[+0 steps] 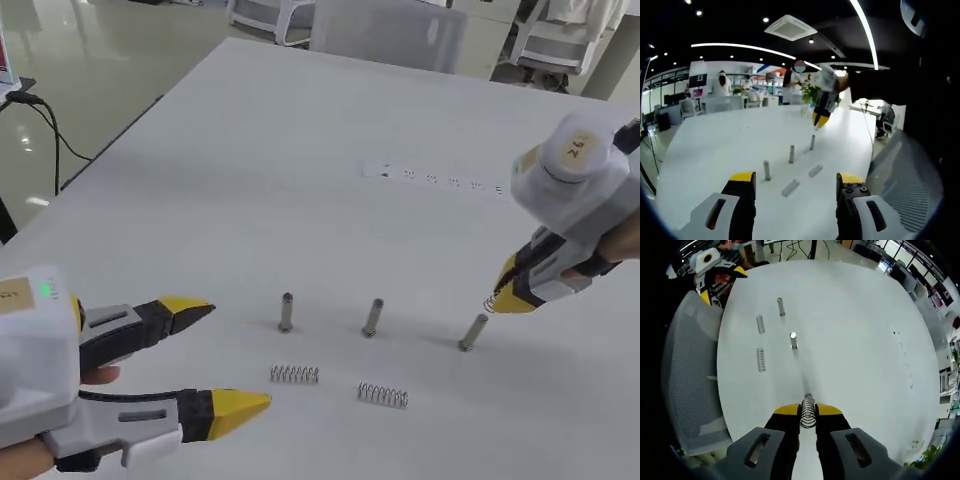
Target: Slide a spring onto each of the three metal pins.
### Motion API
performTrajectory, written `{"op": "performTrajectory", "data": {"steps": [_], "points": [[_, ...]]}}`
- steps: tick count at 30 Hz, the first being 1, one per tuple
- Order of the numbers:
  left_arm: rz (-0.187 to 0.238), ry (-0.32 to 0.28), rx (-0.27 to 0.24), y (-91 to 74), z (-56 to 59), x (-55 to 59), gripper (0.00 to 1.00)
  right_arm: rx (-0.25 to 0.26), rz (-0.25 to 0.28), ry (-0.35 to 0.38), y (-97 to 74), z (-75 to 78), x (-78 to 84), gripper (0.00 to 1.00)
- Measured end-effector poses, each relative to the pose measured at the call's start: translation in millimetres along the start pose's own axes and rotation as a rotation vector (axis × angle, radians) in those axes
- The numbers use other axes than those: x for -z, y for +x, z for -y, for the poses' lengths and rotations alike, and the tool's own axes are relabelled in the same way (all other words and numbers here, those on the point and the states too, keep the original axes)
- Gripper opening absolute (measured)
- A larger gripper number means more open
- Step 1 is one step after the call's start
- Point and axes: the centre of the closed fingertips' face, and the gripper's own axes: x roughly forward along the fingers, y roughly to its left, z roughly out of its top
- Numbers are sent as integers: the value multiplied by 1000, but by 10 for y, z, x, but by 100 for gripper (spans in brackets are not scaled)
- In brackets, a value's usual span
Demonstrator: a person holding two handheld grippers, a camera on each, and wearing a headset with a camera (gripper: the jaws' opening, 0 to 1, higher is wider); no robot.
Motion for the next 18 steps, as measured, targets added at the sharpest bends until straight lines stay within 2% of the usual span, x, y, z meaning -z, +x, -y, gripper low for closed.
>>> {"op": "performTrajectory", "data": {"steps": [8, 18], "points": [[-8, 4, -18, -22, -37, 16, 64, -11, -35, -3, 112, 40, 39, 9], [-16, 2, -14, -19, -35, 49, 63, -26, -62, 1, 216, 44, 63, 9]]}}
